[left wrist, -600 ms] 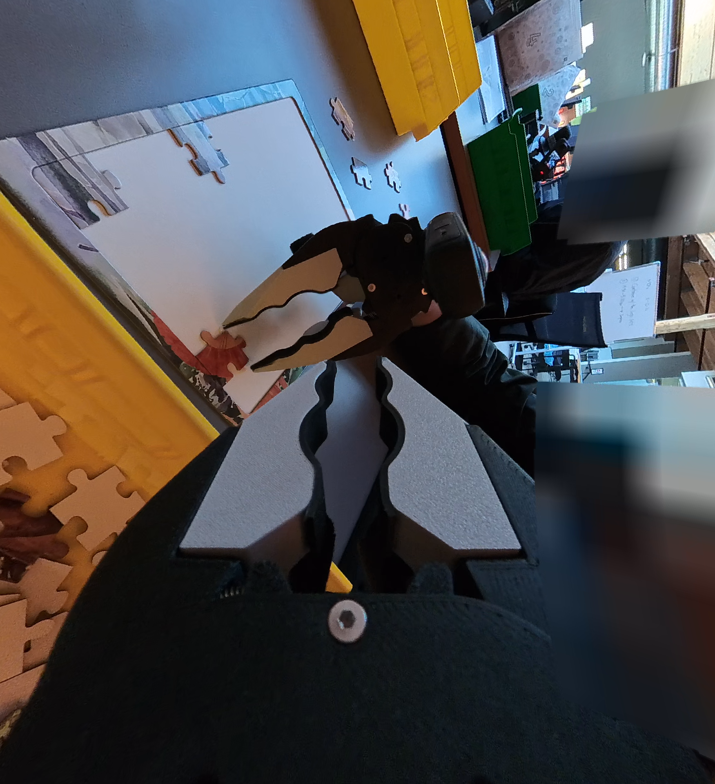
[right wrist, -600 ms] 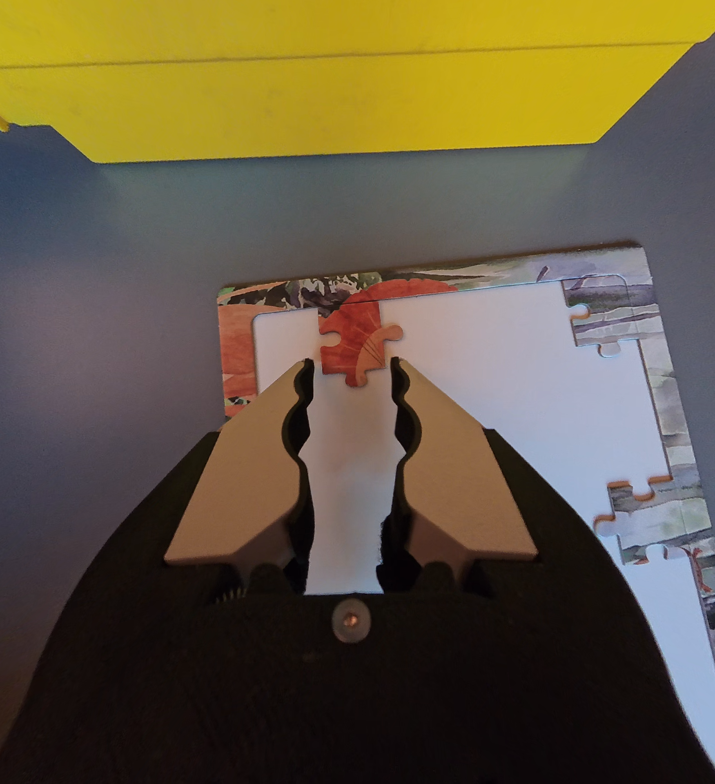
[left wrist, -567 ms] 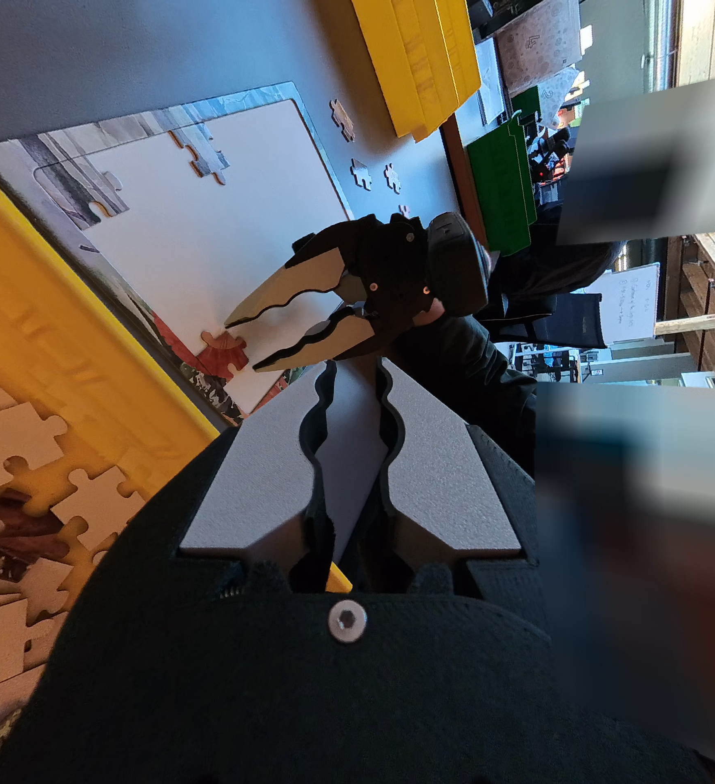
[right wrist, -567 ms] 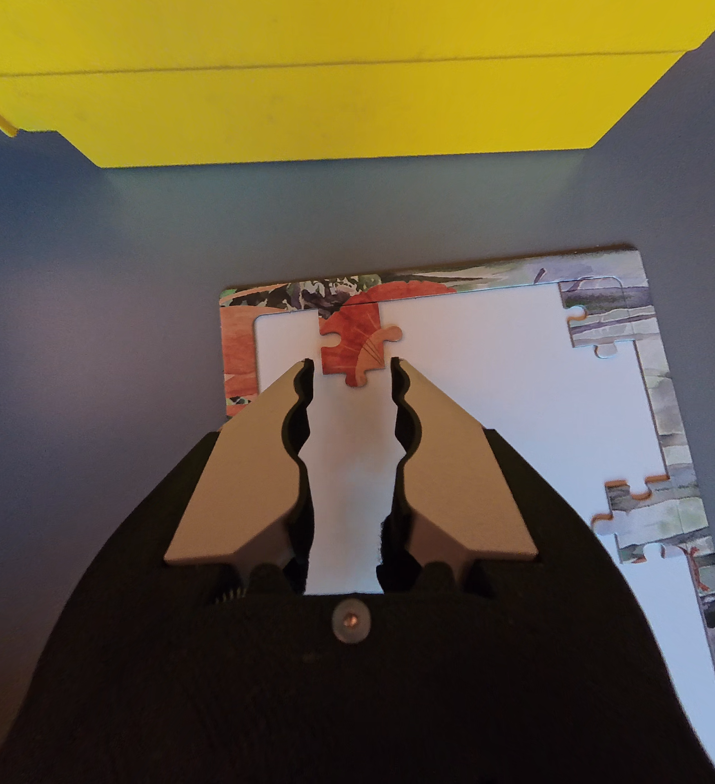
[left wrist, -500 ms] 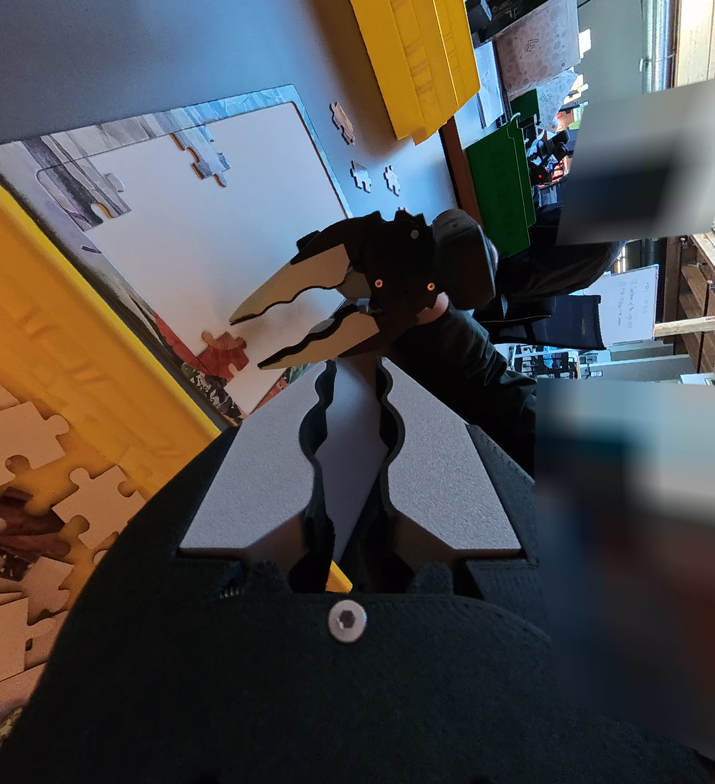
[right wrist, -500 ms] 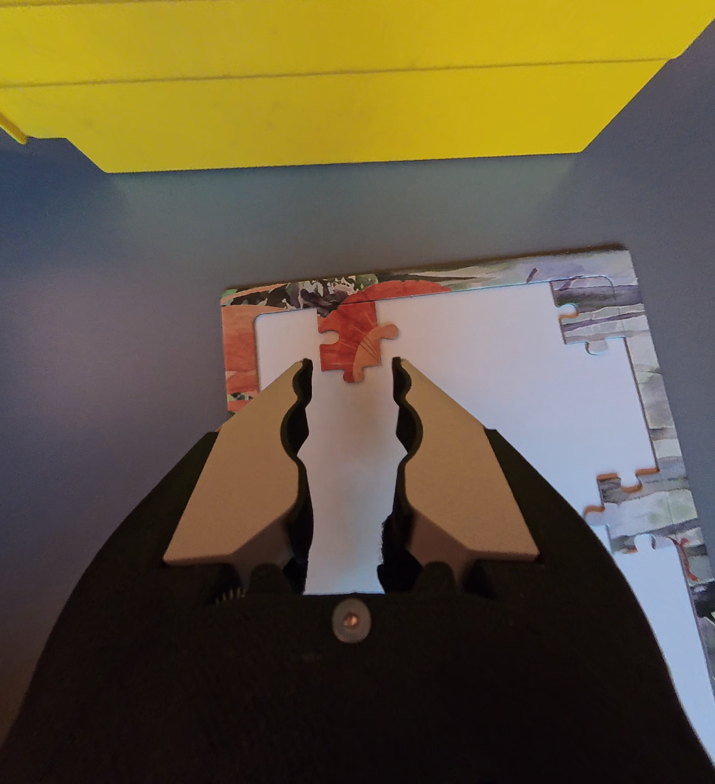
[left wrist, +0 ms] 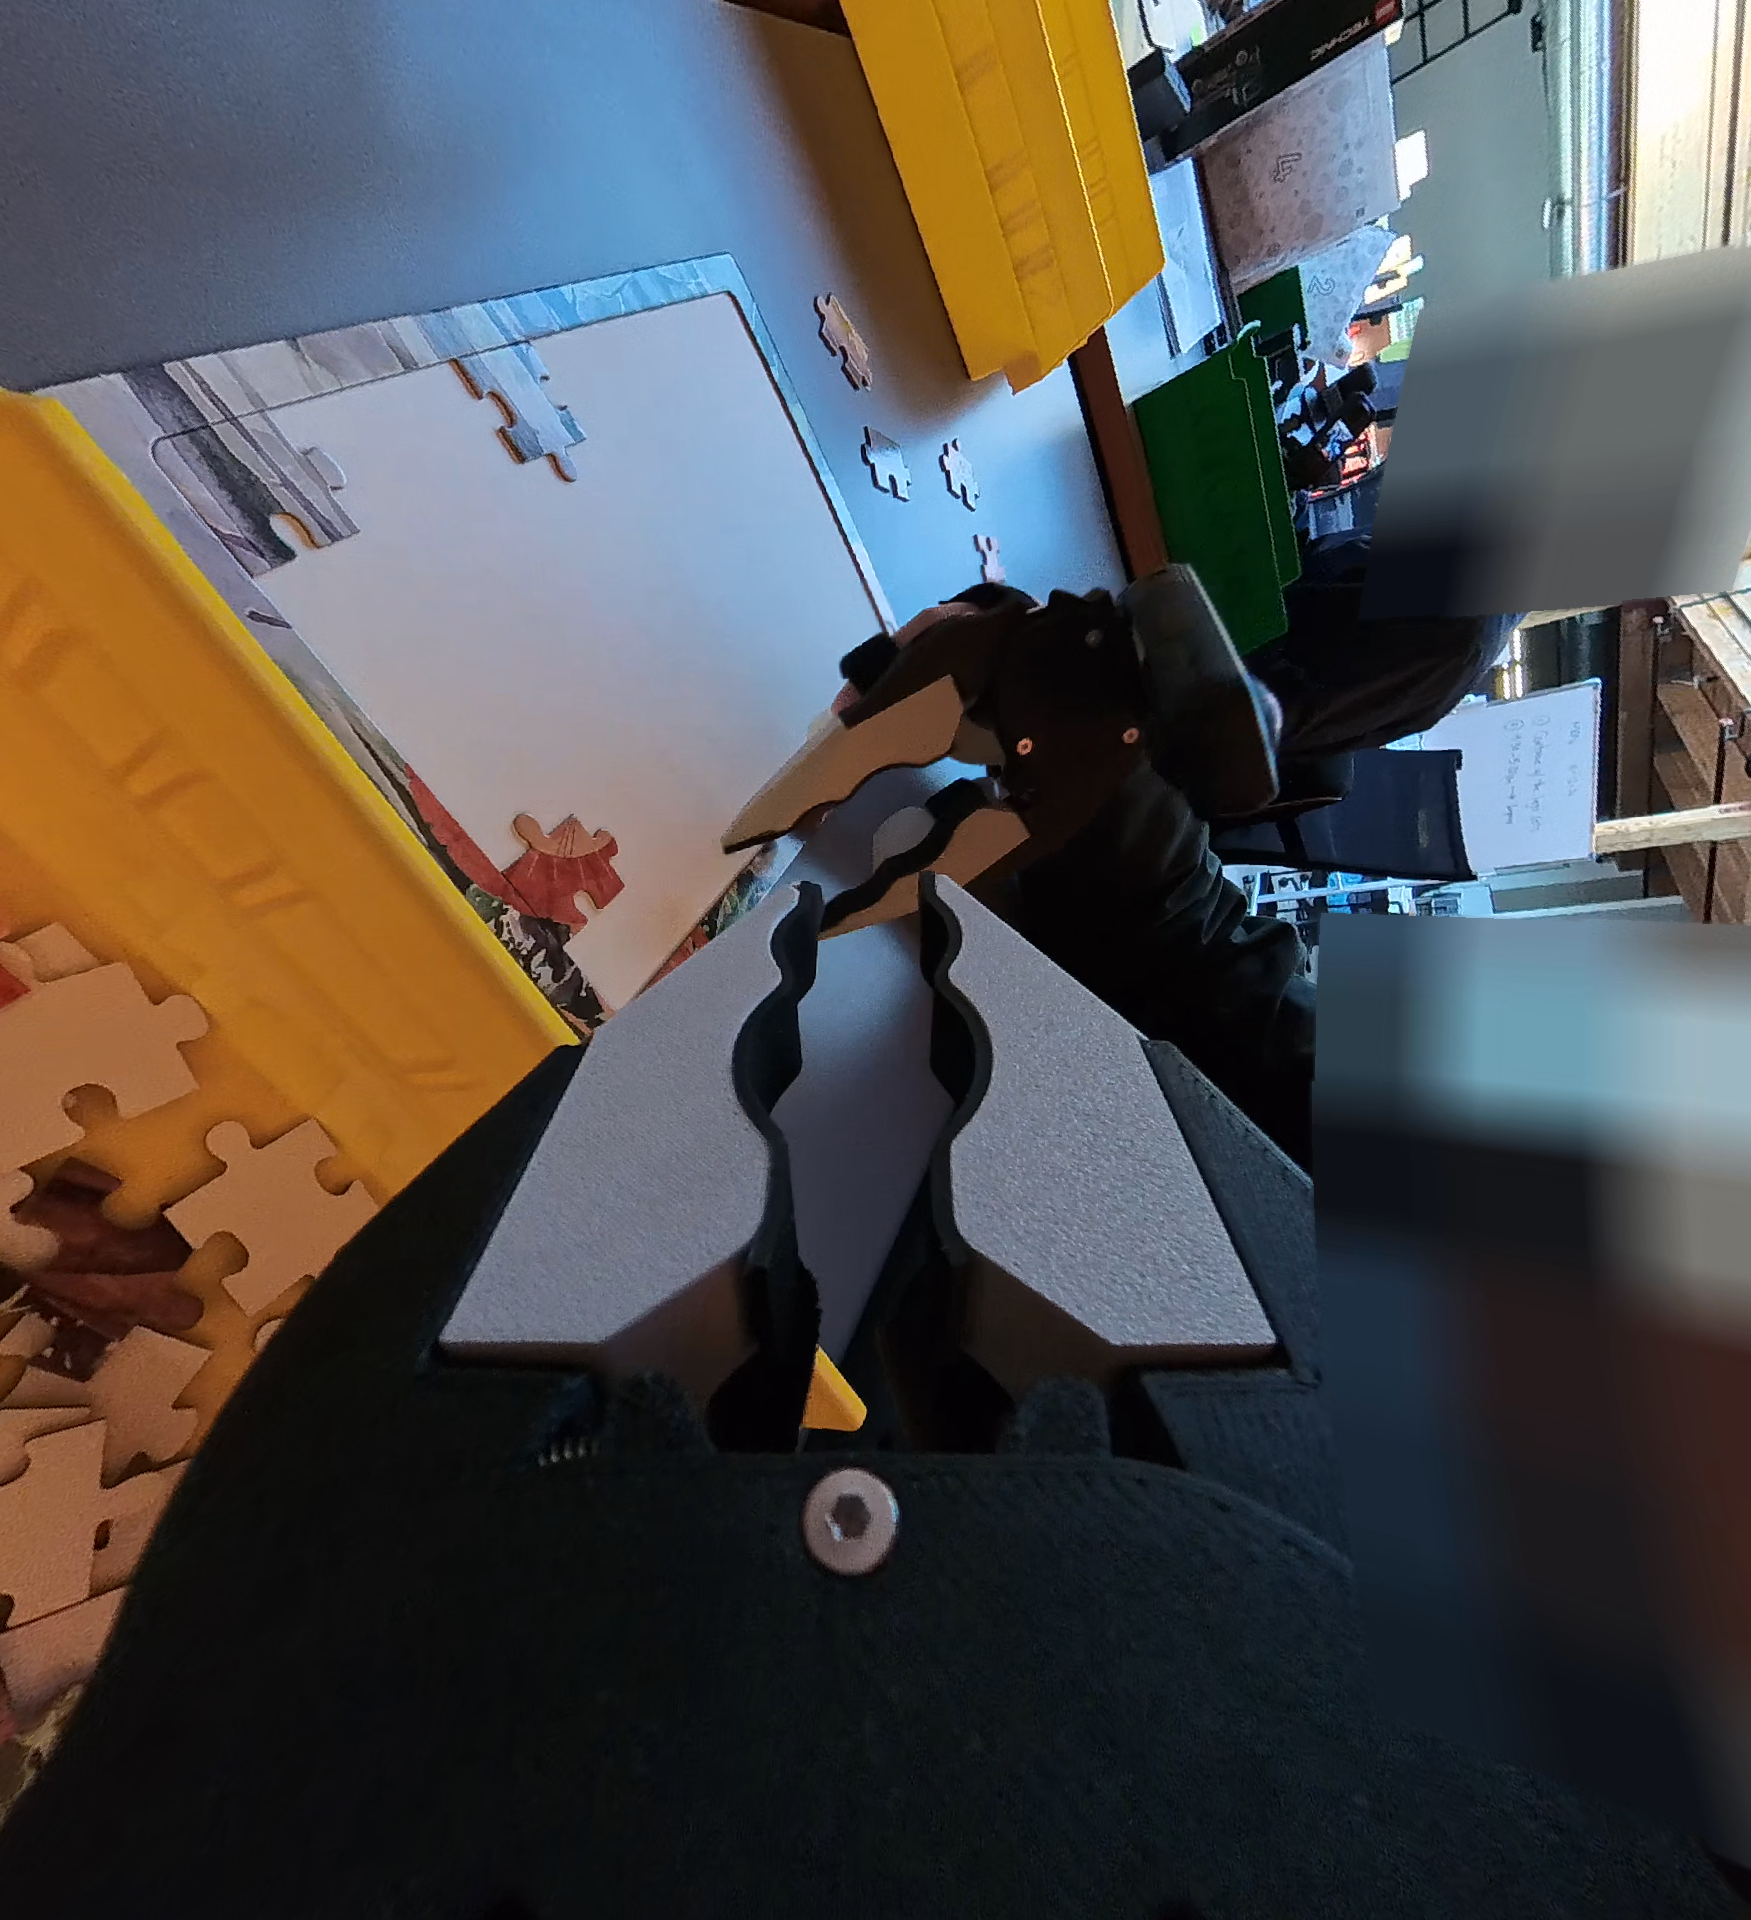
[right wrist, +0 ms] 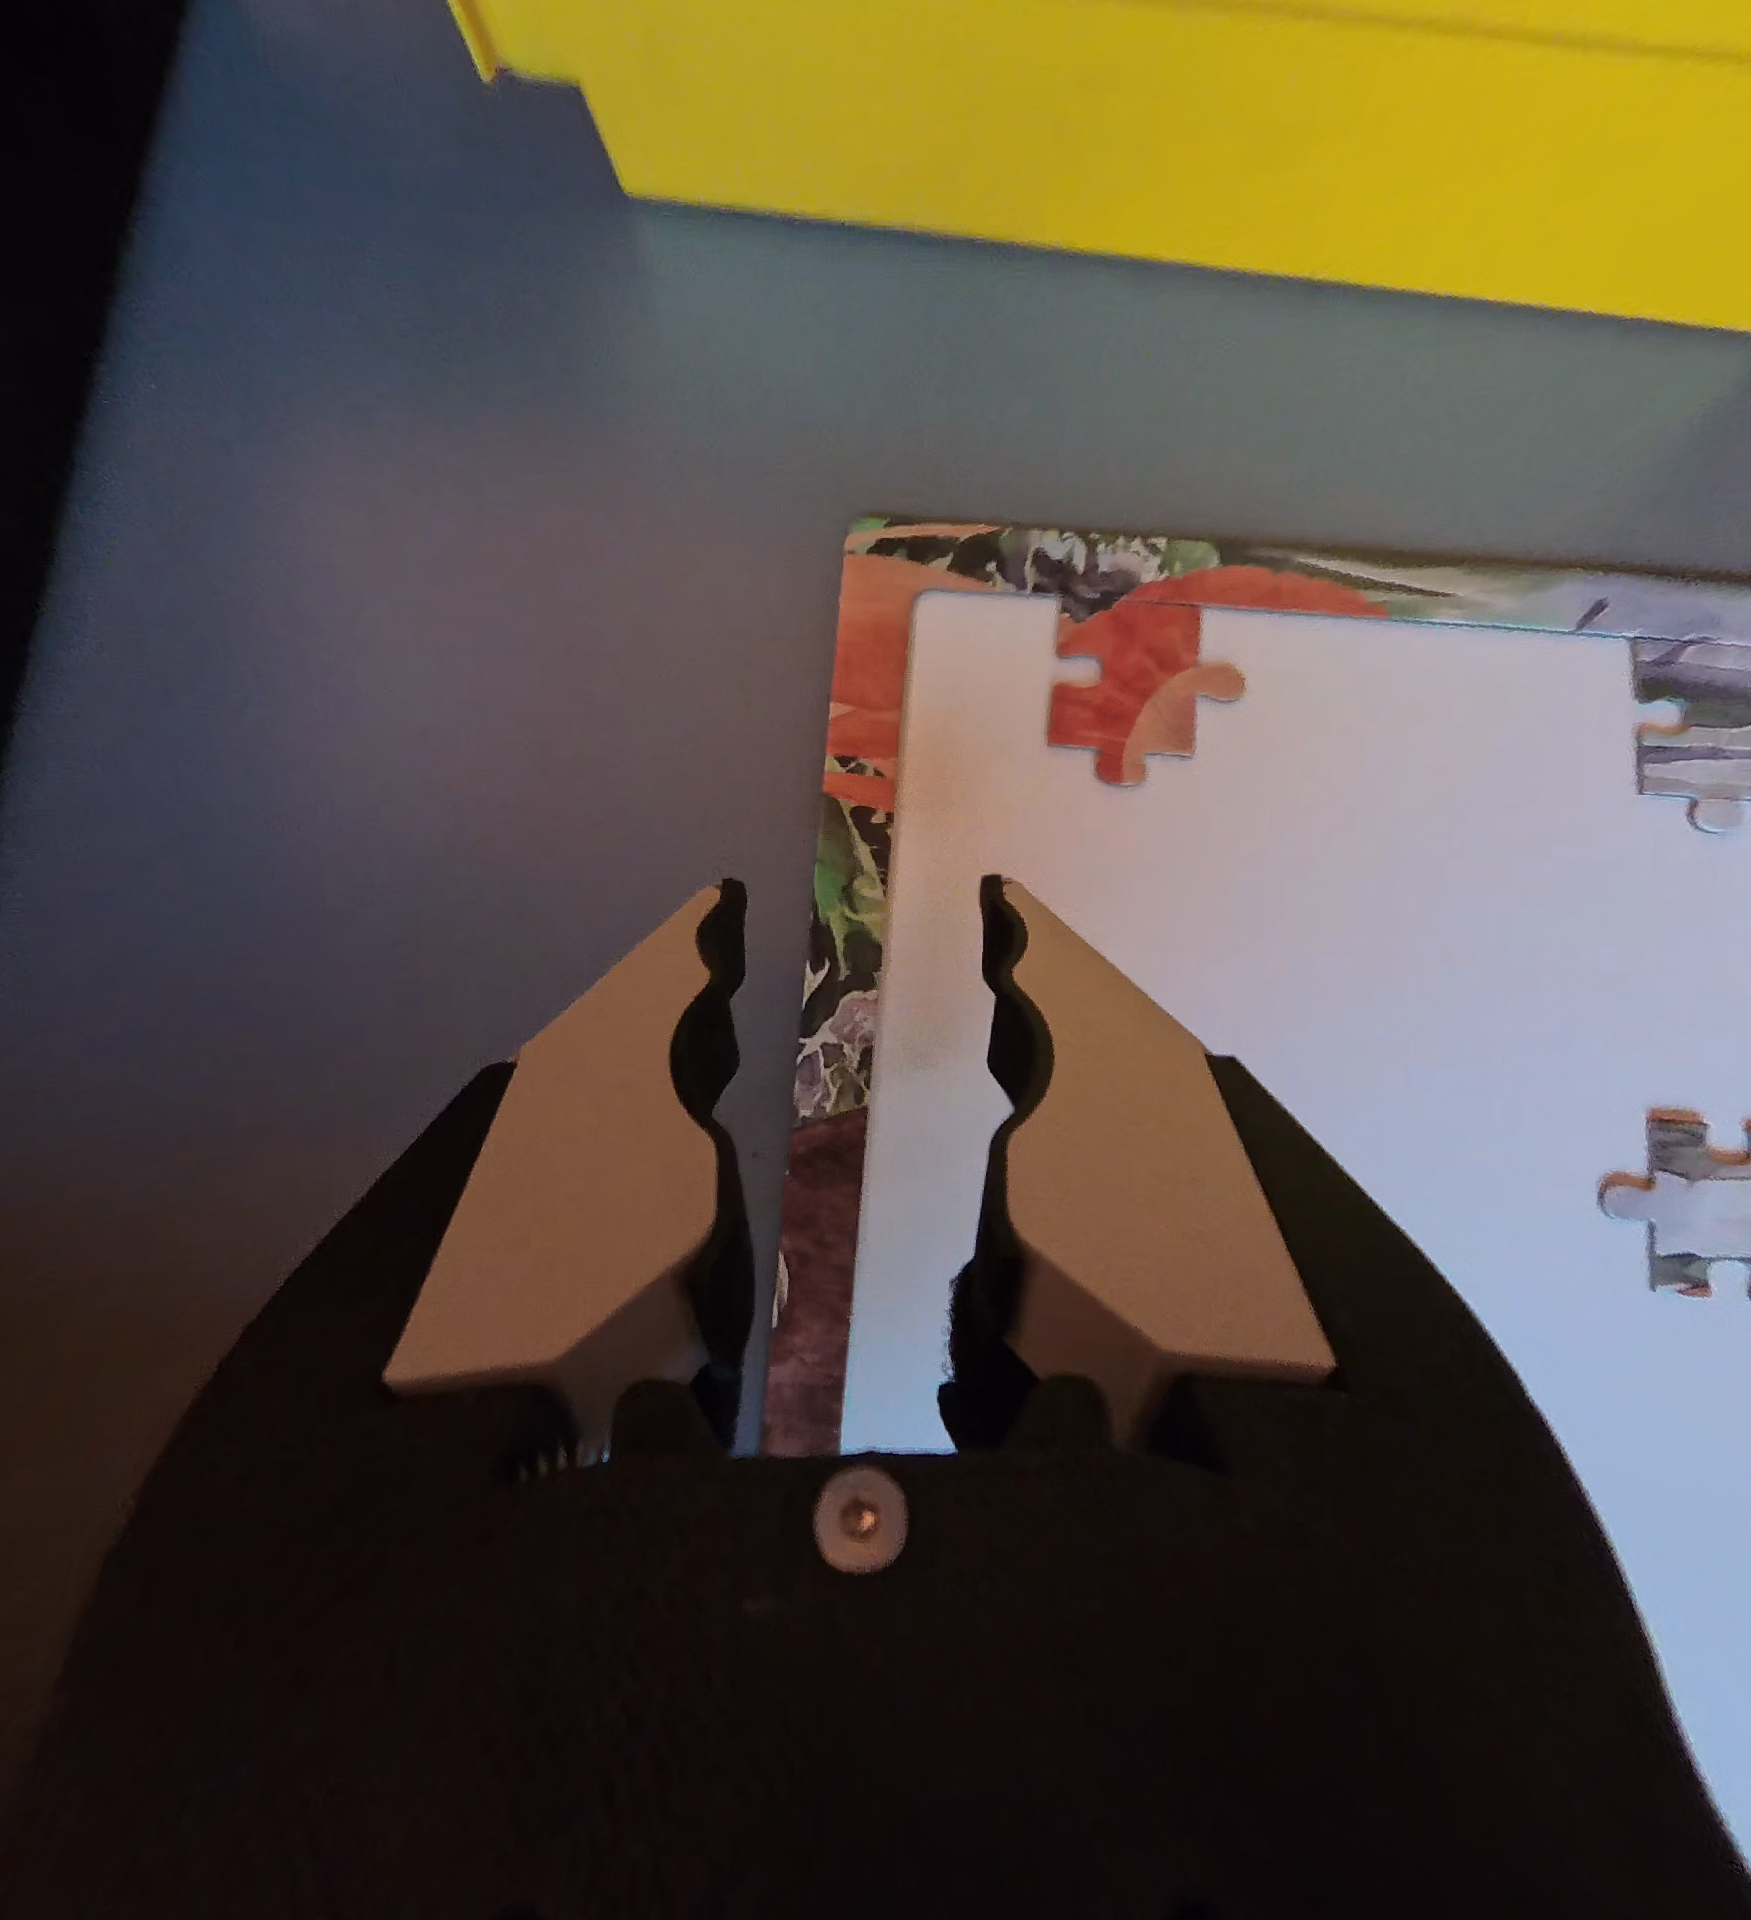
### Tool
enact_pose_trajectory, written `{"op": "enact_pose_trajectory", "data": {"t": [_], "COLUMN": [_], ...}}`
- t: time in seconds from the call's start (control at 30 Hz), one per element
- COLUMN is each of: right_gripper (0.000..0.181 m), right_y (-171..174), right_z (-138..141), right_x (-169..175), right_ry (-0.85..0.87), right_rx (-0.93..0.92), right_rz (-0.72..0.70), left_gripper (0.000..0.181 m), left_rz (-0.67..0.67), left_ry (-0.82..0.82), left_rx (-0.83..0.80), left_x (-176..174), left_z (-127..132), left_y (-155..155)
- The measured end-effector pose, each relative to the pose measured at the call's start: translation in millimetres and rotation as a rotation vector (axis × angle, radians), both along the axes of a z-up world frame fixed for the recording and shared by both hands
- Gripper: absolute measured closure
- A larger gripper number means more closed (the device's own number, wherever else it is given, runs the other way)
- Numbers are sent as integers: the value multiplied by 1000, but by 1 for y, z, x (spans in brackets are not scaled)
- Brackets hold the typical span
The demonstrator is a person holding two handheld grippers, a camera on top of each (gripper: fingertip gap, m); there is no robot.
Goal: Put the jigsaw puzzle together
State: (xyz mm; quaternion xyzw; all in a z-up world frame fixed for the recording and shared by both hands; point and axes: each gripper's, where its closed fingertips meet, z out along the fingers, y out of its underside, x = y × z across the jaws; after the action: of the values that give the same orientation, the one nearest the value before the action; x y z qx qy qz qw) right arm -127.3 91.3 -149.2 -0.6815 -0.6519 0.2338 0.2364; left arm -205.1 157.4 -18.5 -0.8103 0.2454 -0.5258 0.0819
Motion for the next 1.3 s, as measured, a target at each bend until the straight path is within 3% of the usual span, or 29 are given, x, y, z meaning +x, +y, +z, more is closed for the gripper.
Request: {"op": "enact_pose_trajectory", "data": {"t": [0.43, 0.87, 1.07, 1.23, 1.3], "right_gripper": [160, 154, 142, 135, 130], "right_y": [-1, 14, 29, 48, 59], "right_z": [-15, -13, 35, 84, 105], "right_x": [-4, -4, -9, 9, 25], "right_ry": [-33, -11, 155, 258, 252], "right_rx": [43, 83, 208, 331, 412], "right_rz": [-14, -64, -106, -197, -252], "left_gripper": [164, 170, 175, 177, 168], "left_rz": [6, 132, 434, 652, 739], "left_ry": [0, 24, 112, 188, 232], "left_rx": [5, 93, 477, 939, 1084], "left_x": [-1, -23, -75, -122, -138], "left_z": [1, 13, 60, 120, 130], "left_y": [1, 18, 57, 66, 64]}}
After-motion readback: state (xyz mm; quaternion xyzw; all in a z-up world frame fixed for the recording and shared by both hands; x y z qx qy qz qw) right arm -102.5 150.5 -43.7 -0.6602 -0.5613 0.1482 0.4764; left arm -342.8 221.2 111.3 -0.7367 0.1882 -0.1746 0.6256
